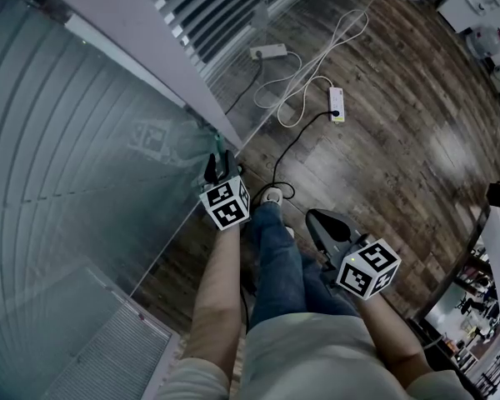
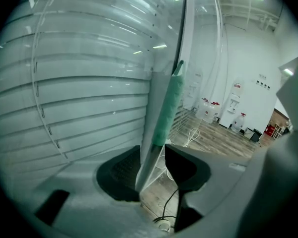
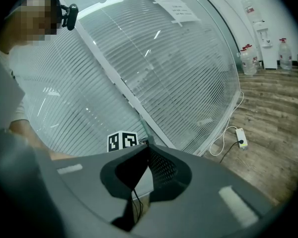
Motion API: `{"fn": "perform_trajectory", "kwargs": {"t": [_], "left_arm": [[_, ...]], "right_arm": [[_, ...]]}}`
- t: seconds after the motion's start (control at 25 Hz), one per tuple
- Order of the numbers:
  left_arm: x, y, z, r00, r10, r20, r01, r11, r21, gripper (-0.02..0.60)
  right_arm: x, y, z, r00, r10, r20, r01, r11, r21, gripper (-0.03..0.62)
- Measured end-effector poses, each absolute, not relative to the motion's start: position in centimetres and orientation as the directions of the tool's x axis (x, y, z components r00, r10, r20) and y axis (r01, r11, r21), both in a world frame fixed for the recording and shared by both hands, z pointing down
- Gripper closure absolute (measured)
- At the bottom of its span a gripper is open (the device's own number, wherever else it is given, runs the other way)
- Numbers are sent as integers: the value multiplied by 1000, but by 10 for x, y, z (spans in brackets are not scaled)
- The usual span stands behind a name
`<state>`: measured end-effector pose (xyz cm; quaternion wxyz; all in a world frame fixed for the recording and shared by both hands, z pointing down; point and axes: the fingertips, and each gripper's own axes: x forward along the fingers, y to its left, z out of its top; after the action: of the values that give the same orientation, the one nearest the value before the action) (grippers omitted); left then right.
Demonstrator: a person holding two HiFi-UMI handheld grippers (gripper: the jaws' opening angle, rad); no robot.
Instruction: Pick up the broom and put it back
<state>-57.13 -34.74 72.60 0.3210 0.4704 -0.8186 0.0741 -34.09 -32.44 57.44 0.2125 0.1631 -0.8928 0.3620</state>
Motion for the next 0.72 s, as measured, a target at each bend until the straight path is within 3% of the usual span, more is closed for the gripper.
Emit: {"fn": "perform_trajectory", "kwargs": {"t": [0.48,0.72], "left_arm": [[-564,-329,709,-362,-721,590,-817,551,172,433],[-551,-314,685,-362,-737,570,-813,550,194,526]], "right_arm": [[-337,-318,564,-867,-137,479,-428,698,-574,588],[-333,-311,551,-873,-150,465,-424,704,-570,588]]}}
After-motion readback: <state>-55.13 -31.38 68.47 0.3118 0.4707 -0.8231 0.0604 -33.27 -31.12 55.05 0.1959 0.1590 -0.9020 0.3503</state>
